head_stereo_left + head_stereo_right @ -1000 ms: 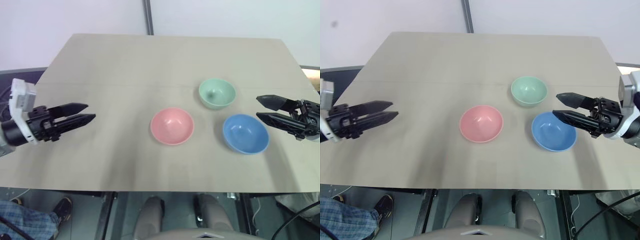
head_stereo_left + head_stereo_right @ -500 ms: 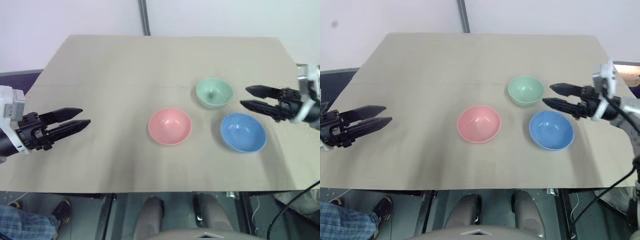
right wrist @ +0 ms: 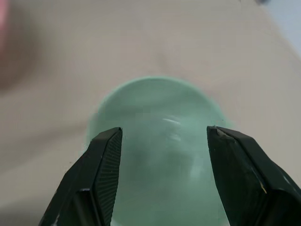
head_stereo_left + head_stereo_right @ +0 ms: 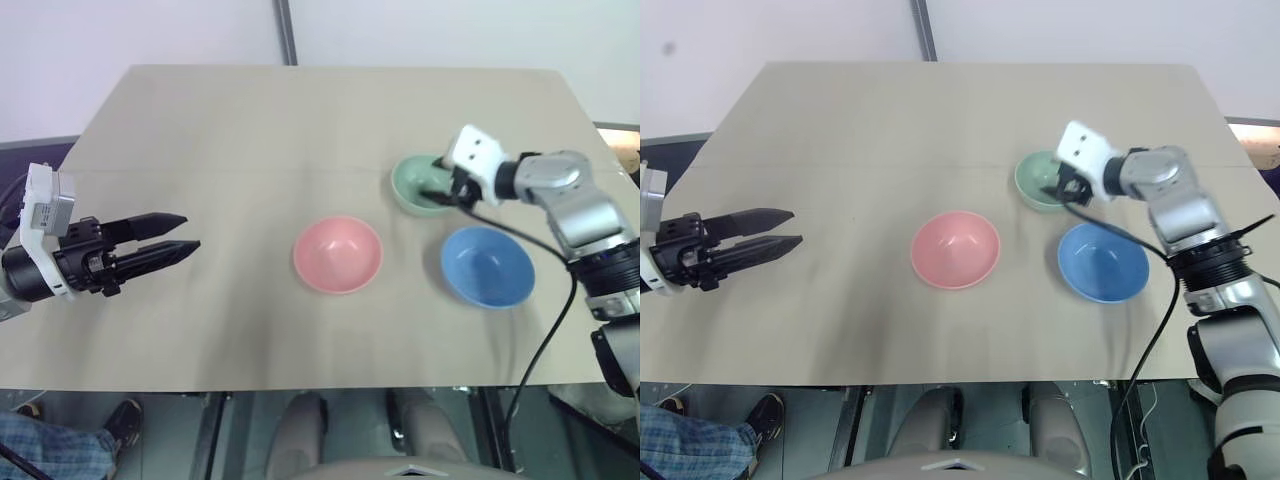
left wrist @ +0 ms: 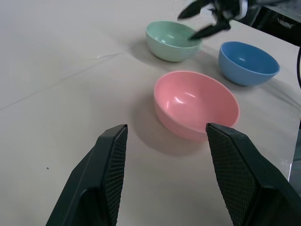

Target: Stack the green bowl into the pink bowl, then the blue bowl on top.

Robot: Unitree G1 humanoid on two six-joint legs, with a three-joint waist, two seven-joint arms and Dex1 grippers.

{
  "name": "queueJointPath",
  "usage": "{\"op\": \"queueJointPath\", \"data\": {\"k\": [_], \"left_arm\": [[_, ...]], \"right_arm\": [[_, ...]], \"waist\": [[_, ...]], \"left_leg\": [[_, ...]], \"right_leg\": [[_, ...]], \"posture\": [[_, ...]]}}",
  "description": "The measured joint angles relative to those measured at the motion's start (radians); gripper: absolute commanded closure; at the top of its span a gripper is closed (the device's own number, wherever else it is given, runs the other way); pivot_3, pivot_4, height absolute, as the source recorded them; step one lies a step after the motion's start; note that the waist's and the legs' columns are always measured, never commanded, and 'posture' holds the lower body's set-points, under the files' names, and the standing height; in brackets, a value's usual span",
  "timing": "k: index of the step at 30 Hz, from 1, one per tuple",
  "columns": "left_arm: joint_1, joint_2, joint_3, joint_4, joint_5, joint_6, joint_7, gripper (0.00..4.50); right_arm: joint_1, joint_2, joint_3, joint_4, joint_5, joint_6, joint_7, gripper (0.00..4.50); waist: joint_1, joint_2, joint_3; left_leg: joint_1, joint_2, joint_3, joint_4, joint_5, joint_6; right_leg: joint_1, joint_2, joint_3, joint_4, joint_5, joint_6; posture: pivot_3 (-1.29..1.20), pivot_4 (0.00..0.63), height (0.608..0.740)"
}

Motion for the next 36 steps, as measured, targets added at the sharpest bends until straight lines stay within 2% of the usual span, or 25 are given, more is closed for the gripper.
{"op": "queueJointPath", "data": {"k": [2, 10, 15, 25, 26, 28, 33, 36], "left_arm": [[0.000, 0.000, 0.000, 0.010, 0.000, 0.000, -0.010, 1.70], [0.020, 0.000, 0.017, 0.022, 0.000, -0.013, -0.037, 1.70], [0.023, 0.000, 0.024, 0.021, -0.001, -0.016, -0.040, 1.70], [0.012, 0.000, 0.023, -0.011, -0.011, -0.014, -0.024, 1.70], [0.011, 0.000, 0.023, -0.013, -0.012, -0.014, -0.023, 1.67], [0.010, 0.000, 0.023, -0.015, -0.012, -0.014, -0.020, 1.67], [0.009, 0.000, 0.023, -0.015, -0.012, -0.013, -0.012, 1.67], [0.010, 0.000, 0.022, -0.016, -0.011, -0.014, -0.011, 1.67]], "right_arm": [[-0.001, -0.007, 0.006, -0.009, 0.005, -0.062, 0.102, 1.32], [-0.029, -0.011, -0.024, -0.052, 0.044, -0.077, 0.236, 1.32], [-0.036, -0.008, -0.015, -0.059, -0.029, -0.047, 0.208, 1.32], [-0.027, 0.013, 0.031, 0.077, -0.231, 0.023, 0.085, 1.32], [-0.027, 0.014, 0.032, 0.084, -0.237, 0.024, 0.082, 1.74], [-0.027, 0.017, 0.034, 0.096, -0.249, 0.026, 0.077, 2.11], [-0.027, 0.037, 0.033, 0.091, -0.251, 0.026, 0.087, 4.46], [-0.025, 0.041, 0.032, 0.082, -0.249, 0.029, 0.091, 4.46]], "waist": [[0.000, 0.000, 0.000], [-0.005, 0.000, 0.000], [-0.001, 0.000, 0.000], [-0.003, 0.000, 0.000], [-0.003, 0.000, 0.000], [-0.004, 0.000, 0.000], [-0.007, 0.000, 0.000], [-0.004, 0.000, 0.000]], "left_leg": [[-0.001, 0.000, 0.000, 0.000, 0.000, 0.000], [0.002, 0.001, -0.001, 0.000, 0.000, 0.000], [0.002, 0.000, -0.001, 0.002, 0.000, 0.000], [0.002, 0.000, -0.001, 0.002, 0.000, 0.000], [0.002, 0.000, -0.001, 0.002, 0.000, 0.000], [0.002, 0.000, -0.001, 0.002, 0.000, 0.000], [0.002, 0.000, -0.001, 0.002, 0.000, 0.000], [0.002, 0.000, -0.001, 0.002, 0.000, 0.000]], "right_leg": [[-0.001, 0.000, 0.000, 0.000, 0.000, 0.000], [-0.001, 0.001, 0.000, 0.005, 0.000, 0.000], [0.000, 0.001, -0.001, 0.006, 0.000, 0.000], [0.000, 0.001, -0.001, 0.006, 0.000, 0.000], [0.000, 0.001, -0.001, 0.006, 0.000, 0.000], [0.000, 0.001, -0.001, 0.006, 0.000, 0.000], [0.000, 0.001, -0.001, 0.006, 0.000, 0.000], [0.000, 0.001, -0.001, 0.006, 0.000, 0.000]], "posture": [[0.00, 0.150, 0.740], [0.00, 0.150, 0.740], [0.00, 0.150, 0.740], [0.00, 0.150, 0.740], [0.00, 0.150, 0.740], [0.00, 0.150, 0.740], [0.00, 0.150, 0.740], [0.00, 0.150, 0.740]]}}
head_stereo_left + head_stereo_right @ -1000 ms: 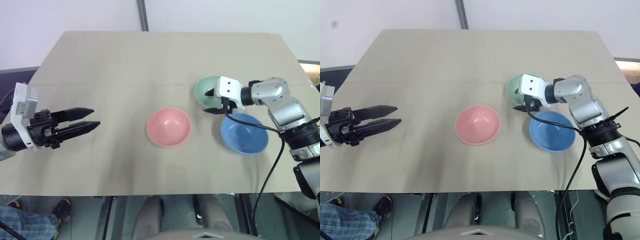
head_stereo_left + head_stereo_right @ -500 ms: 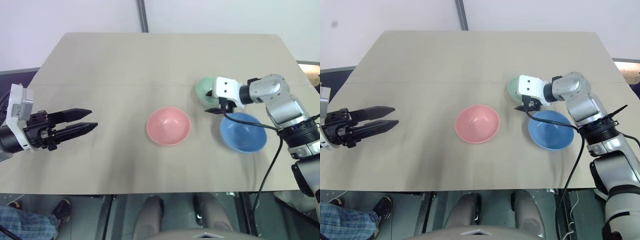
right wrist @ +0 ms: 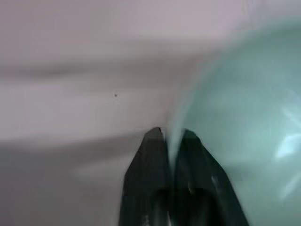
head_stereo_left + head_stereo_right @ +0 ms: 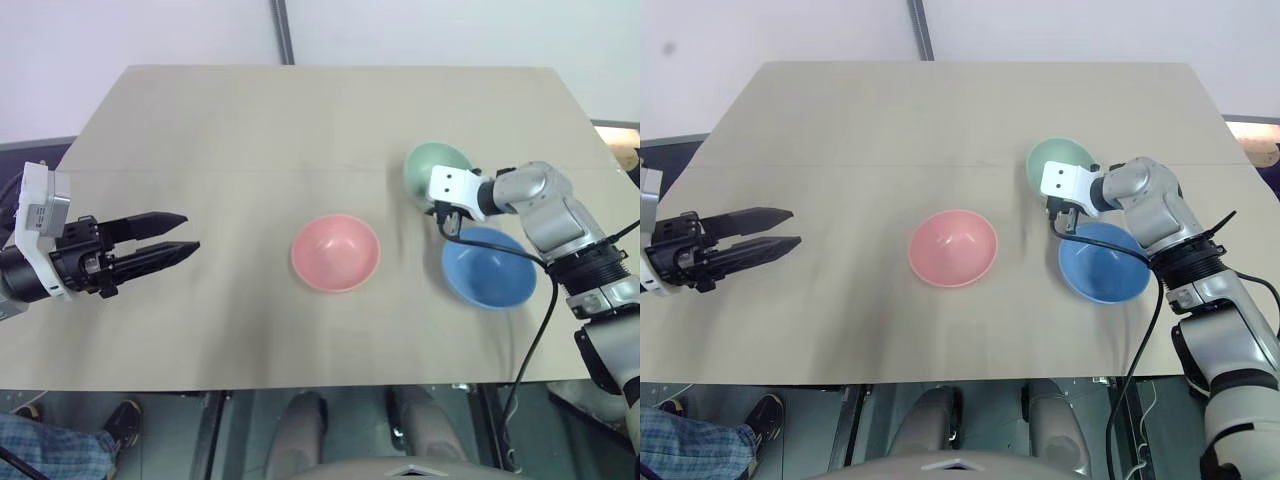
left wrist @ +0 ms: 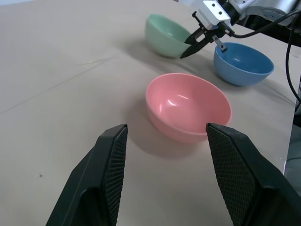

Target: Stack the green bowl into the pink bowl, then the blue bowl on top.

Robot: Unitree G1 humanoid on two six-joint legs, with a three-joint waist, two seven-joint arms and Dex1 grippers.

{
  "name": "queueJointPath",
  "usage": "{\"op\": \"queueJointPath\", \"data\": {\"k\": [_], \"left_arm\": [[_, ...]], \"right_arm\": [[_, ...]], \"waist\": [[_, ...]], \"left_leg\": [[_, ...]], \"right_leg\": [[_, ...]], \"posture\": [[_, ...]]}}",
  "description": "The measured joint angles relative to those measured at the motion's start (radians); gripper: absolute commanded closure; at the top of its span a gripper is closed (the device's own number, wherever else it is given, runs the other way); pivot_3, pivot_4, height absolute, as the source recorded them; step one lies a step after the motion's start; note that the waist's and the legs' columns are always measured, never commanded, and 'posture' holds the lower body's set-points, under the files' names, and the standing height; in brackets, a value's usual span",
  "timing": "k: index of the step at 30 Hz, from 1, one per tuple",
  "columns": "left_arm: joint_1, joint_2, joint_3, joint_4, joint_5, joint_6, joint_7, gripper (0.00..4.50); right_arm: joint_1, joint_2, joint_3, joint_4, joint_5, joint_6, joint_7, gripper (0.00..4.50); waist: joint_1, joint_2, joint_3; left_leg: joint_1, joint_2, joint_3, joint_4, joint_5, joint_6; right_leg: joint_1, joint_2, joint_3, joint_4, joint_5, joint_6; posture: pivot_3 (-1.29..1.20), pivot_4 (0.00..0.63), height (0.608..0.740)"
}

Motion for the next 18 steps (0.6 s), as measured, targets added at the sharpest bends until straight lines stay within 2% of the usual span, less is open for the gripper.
{"op": "queueJointPath", "data": {"k": [7, 11, 13, 18], "left_arm": [[0.002, 0.000, -0.001, 0.000, 0.001, -0.002, -0.002, 1.67], [0.002, 0.000, -0.004, 0.003, 0.009, -0.006, -0.006, 1.67], [-0.001, 0.000, -0.013, 0.014, 0.020, -0.018, -0.020, 1.67], [-0.018, 0.001, -0.041, 0.042, 0.026, -0.029, -0.034, 1.67]], "right_arm": [[0.015, -0.002, -0.001, -0.089, 0.019, -0.038, 0.038, 4.46], [0.013, -0.044, -0.015, -0.270, 0.075, -0.074, 0.131, 4.46], [-0.006, -0.056, -0.021, -0.419, 0.111, -0.020, 0.183, 4.46], [-0.025, -0.024, -0.015, -0.605, 0.137, 0.103, 0.195, 4.46]], "waist": [[-0.001, 0.000, 0.000], [0.000, 0.001, 0.000], [-0.001, 0.001, 0.001], [0.002, 0.000, 0.000]], "left_leg": [[0.000, 0.000, 0.000, 0.000, 0.000, 0.000], [0.000, 0.000, 0.000, 0.000, 0.000, 0.000], [0.000, 0.000, -0.001, 0.000, 0.000, 0.000], [0.000, 0.000, -0.001, 0.001, 0.000, 0.000]], "right_leg": [[0.000, 0.000, 0.000, 0.000, 0.000, 0.000], [0.000, 0.000, 0.000, 0.000, 0.000, 0.000], [0.000, 0.000, 0.000, 0.000, 0.000, 0.000], [0.000, 0.000, -0.001, 0.001, 0.000, 0.000]], "posture": [[0.00, 0.150, 0.740], [0.00, 0.150, 0.740], [0.00, 0.150, 0.740], [0.00, 0.150, 0.740]]}}
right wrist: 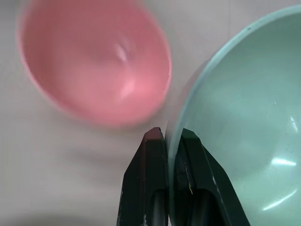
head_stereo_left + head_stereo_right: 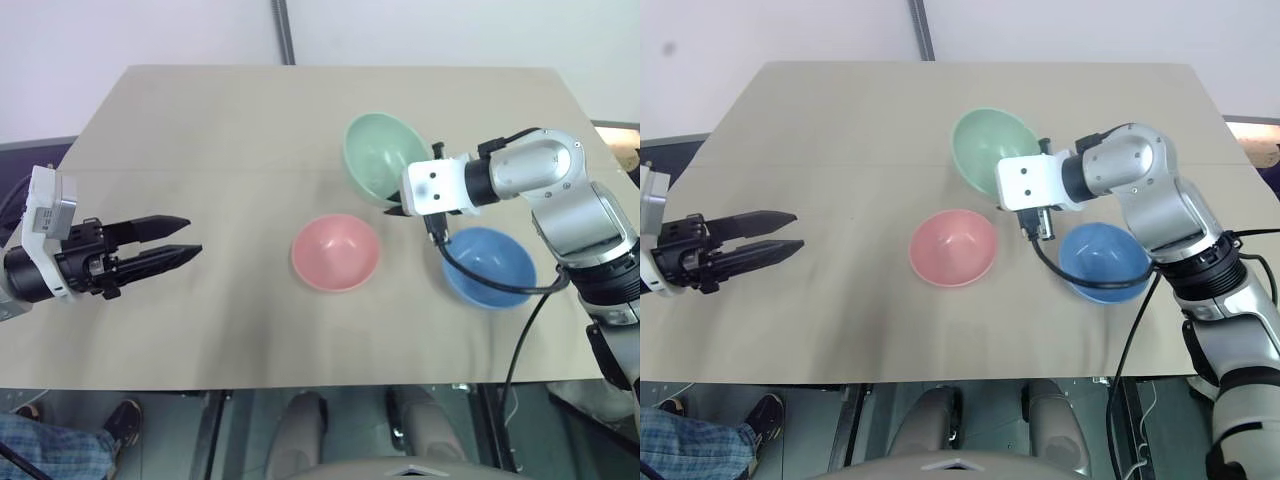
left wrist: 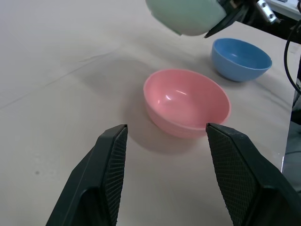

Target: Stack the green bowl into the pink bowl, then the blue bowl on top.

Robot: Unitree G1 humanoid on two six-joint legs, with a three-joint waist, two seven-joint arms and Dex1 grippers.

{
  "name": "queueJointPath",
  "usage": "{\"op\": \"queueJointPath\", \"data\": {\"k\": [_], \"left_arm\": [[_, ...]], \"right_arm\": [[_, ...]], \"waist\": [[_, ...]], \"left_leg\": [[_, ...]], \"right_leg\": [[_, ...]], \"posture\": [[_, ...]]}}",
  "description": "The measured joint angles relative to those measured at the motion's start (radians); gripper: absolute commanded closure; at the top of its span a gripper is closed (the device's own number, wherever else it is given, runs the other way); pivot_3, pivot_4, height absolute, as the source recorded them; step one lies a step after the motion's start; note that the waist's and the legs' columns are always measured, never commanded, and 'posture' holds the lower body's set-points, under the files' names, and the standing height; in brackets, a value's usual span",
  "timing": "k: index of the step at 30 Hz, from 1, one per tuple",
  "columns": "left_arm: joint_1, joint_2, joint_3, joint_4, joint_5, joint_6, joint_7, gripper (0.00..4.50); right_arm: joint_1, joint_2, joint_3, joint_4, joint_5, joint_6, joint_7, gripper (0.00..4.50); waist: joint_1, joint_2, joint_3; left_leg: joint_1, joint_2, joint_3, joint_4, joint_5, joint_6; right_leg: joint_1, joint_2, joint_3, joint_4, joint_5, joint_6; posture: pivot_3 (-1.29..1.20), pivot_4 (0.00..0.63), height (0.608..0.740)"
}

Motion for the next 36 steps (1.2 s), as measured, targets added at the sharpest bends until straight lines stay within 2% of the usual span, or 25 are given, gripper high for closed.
{"op": "queueJointPath", "data": {"k": [4, 12, 15, 17, 19, 20, 21, 24, 28, 36], "left_arm": [[-0.034, 0.015, -0.035, 0.014, 0.012, -0.003, -0.011, 1.67], [-0.072, 0.023, -0.078, 0.038, 0.022, -0.003, -0.024, 1.67], [-0.082, 0.024, -0.081, 0.041, 0.026, -0.003, -0.028, 1.67], [-0.087, 0.024, -0.083, 0.046, 0.030, -0.003, -0.029, 1.67], [-0.088, 0.024, -0.086, 0.052, 0.033, -0.003, -0.030, 1.67], [-0.088, 0.024, -0.087, 0.054, 0.034, -0.004, -0.031, 1.67], [-0.089, 0.024, -0.088, 0.060, 0.036, -0.009, -0.036, 1.67], [-0.088, 0.024, -0.088, 0.073, 0.050, -0.020, -0.051, 1.67], [-0.088, 0.024, -0.088, 0.087, 0.056, -0.038, -0.065, 1.67], [-0.085, 0.024, -0.088, 0.109, 0.071, -0.060, -0.086, 1.67]], "right_arm": [[0.046, 0.088, 0.069, -0.112, 0.003, 0.112, -0.034, 4.46], [0.080, 0.186, 0.197, -0.089, -0.085, 0.178, -0.156, 4.46], [0.081, 0.182, 0.213, -0.089, -0.096, 0.190, -0.157, 3.34], [0.081, 0.173, 0.217, -0.089, -0.099, 0.201, -0.153, 2.28], [0.081, 0.163, 0.219, -0.090, -0.099, 0.206, -0.147, 1.71], [0.081, 0.162, 0.219, -0.090, -0.099, 0.206, -0.145, 1.23], [0.081, 0.159, 0.219, -0.090, -0.098, 0.204, -0.143, 1.11], [0.078, 0.151, 0.217, -0.098, -0.085, 0.207, -0.133, 1.11], [0.035, 0.154, 0.145, -0.141, -0.007, 0.285, -0.108, 1.11], [0.061, -0.062, -0.027, -0.237, 0.150, 0.371, -0.010, 1.11]], "waist": [[0.001, -0.001, 0.000], [0.000, -0.001, 0.000], [0.000, -0.001, 0.000], [0.000, -0.001, 0.000], [0.000, -0.001, 0.000], [0.000, -0.001, 0.000], [0.000, -0.001, 0.000], [-0.002, -0.001, 0.000], [-0.001, -0.001, 0.000], [0.003, -0.001, 0.000]], "left_leg": [[0.000, 0.000, -0.001, 0.000, 0.000, 0.000], [-0.001, 0.000, -0.001, 0.001, 0.000, 0.000], [-0.001, 0.000, -0.001, 0.001, 0.000, 0.000], [-0.001, 0.000, -0.001, 0.001, 0.000, 0.000], [0.000, 0.000, -0.001, 0.001, 0.000, 0.000], [0.000, 0.000, -0.001, 0.001, 0.000, 0.000], [0.000, 0.000, -0.001, 0.001, 0.000, 0.000], [0.000, 0.000, -0.001, 0.001, 0.000, 0.000], [-0.001, 0.000, -0.001, 0.001, 0.000, 0.000], [-0.001, 0.000, -0.001, 0.001, 0.000, 0.000]], "right_leg": [[0.000, 0.000, -0.001, 0.000, 0.000, 0.000], [0.000, 0.000, -0.001, 0.000, 0.000, 0.000], [0.000, 0.000, -0.001, 0.000, 0.000, 0.000], [0.000, 0.000, -0.001, 0.000, 0.000, 0.000], [0.000, 0.000, -0.001, 0.000, 0.000, 0.000], [0.000, 0.000, -0.001, 0.000, 0.000, 0.000], [0.000, 0.000, -0.001, 0.000, 0.000, 0.000], [0.000, 0.000, -0.001, 0.000, 0.000, 0.000], [0.000, 0.000, -0.001, 0.000, 0.000, 0.000], [0.001, 0.000, -0.002, -0.001, 0.000, 0.000]], "posture": [[0.00, 0.150, 0.740], [0.00, 0.150, 0.740], [0.00, 0.150, 0.740], [0.00, 0.150, 0.740], [0.00, 0.150, 0.740], [0.00, 0.150, 0.740], [0.00, 0.150, 0.740], [0.00, 0.150, 0.740], [0.00, 0.150, 0.740], [0.00, 0.150, 0.740]]}}
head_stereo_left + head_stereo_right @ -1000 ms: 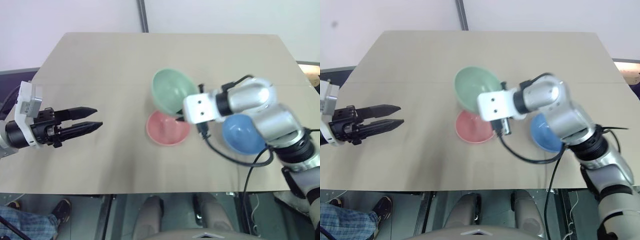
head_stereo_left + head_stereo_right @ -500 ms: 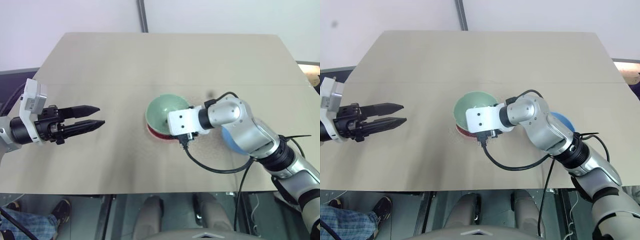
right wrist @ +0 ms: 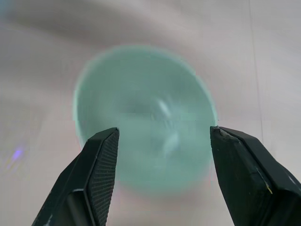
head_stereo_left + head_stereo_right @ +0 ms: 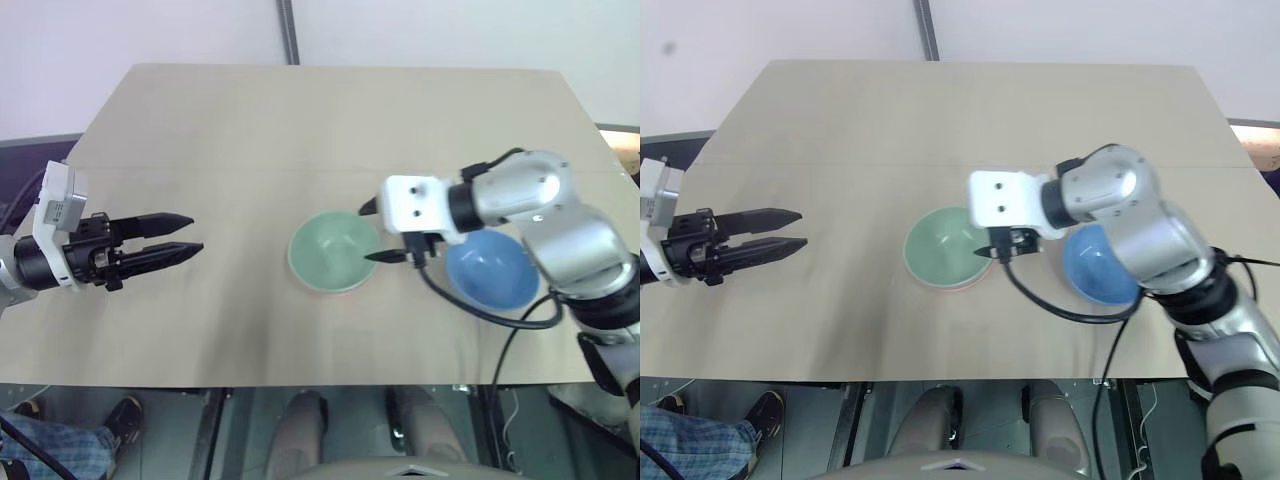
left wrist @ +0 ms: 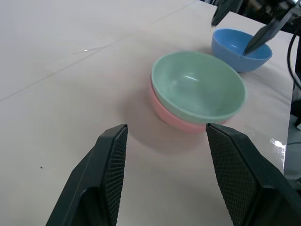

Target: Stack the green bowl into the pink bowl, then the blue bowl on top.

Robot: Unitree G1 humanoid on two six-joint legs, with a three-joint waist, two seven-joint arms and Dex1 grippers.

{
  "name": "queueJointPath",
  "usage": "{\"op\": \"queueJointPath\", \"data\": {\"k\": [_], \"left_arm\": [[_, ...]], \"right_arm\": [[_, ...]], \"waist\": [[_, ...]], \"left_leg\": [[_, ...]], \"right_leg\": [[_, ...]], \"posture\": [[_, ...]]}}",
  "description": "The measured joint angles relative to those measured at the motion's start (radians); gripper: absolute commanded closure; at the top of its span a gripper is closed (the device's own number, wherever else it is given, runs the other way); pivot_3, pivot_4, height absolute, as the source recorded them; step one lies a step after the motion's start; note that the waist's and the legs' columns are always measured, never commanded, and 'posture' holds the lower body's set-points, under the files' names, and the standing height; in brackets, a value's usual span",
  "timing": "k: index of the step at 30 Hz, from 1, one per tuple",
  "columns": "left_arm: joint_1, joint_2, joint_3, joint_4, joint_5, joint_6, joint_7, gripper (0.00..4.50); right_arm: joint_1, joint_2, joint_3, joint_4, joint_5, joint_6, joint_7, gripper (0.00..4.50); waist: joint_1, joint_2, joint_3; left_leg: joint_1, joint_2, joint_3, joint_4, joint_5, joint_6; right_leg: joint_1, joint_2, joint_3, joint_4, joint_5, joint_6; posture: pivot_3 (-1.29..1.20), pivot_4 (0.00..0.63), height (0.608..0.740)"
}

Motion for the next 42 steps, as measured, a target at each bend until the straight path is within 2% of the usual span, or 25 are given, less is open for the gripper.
{"op": "queueJointPath", "data": {"k": [4, 8, 17, 23, 33, 34, 36, 40, 42], "left_arm": [[0.007, 0.000, 0.000, 0.007, 0.001, -0.008, -0.012, 1.67], [0.009, 0.000, 0.000, 0.013, 0.002, -0.022, -0.020, 1.67], [-0.005, 0.000, -0.022, 0.017, 0.012, -0.029, -0.026, 1.67], [-0.025, 0.000, -0.029, 0.018, 0.018, -0.029, -0.026, 1.67], [-0.040, 0.000, -0.040, 0.037, 0.020, -0.033, -0.034, 1.67], [-0.041, 0.000, -0.042, 0.040, 0.021, -0.034, -0.035, 1.67], [-0.044, 0.000, -0.050, 0.047, 0.021, -0.038, -0.038, 1.67], [-0.052, 0.000, -0.062, 0.054, 0.022, -0.044, -0.038, 1.67], [-0.053, 0.000, -0.065, 0.058, 0.023, -0.046, -0.038, 1.67]], "right_arm": [[0.075, -0.117, -0.049, -0.045, 0.059, 0.058, 0.017, 1.11], [0.146, -0.215, -0.069, -0.028, 0.056, 0.081, -0.011, 1.11], [0.321, -0.334, -0.101, -0.082, 0.066, 0.179, -0.092, 1.11], [0.388, -0.332, -0.111, -0.166, 0.092, 0.312, -0.196, 1.11], [0.453, -0.378, -0.110, -0.179, 0.085, 0.318, -0.275, 1.11], [0.459, -0.381, -0.110, -0.179, 0.085, 0.312, -0.279, 1.65], [0.463, -0.381, -0.110, -0.179, 0.087, 0.299, -0.281, 2.41], [0.462, -0.381, -0.110, -0.179, 0.088, 0.280, -0.281, 4.38], [0.458, -0.381, -0.109, -0.175, 0.088, 0.270, -0.281, 4.45]], "waist": [[-0.004, 0.000, 0.000], [-0.003, 0.000, 0.000], [-0.001, 0.000, 0.000], [-0.002, 0.000, 0.000], [-0.002, 0.000, 0.000], [-0.002, 0.000, 0.000], [-0.003, 0.000, 0.000], [-0.002, 0.000, 0.000], [-0.002, 0.000, 0.000]], "left_leg": [[0.000, 0.000, 0.000, 0.000, 0.000, 0.000], [0.001, 0.000, 0.001, 0.000, 0.000, 0.000], [0.000, 0.000, 0.001, 0.000, 0.000, 0.000], [0.000, 0.000, 0.001, 0.001, 0.000, 0.000], [0.000, 0.000, 0.001, 0.001, 0.000, 0.000], [0.000, 0.000, 0.001, 0.001, 0.000, 0.000], [0.000, 0.000, 0.001, 0.001, 0.000, 0.000], [0.000, 0.000, 0.001, 0.001, 0.000, 0.000], [0.000, 0.000, 0.001, 0.001, 0.000, 0.000]], "right_leg": [[0.000, 0.000, 0.000, 0.000, 0.000, 0.000], [0.000, 0.000, 0.000, 0.000, 0.000, 0.000], [0.000, 0.000, 0.001, 0.000, 0.000, 0.000], [0.000, 0.000, 0.001, 0.000, 0.000, 0.000], [0.000, 0.000, 0.001, 0.000, 0.000, 0.000], [0.000, 0.000, 0.001, 0.000, 0.000, 0.000], [0.000, 0.000, 0.001, 0.000, 0.000, 0.000], [0.000, 0.000, 0.001, 0.000, 0.000, 0.000], [0.000, 0.000, 0.001, 0.000, 0.000, 0.000]], "posture": [[0.00, 0.150, 0.740], [0.00, 0.150, 0.740], [0.00, 0.150, 0.740], [0.00, 0.150, 0.740], [0.00, 0.150, 0.740], [0.00, 0.150, 0.740], [0.00, 0.150, 0.740], [0.00, 0.150, 0.740], [0.00, 0.150, 0.740]]}}
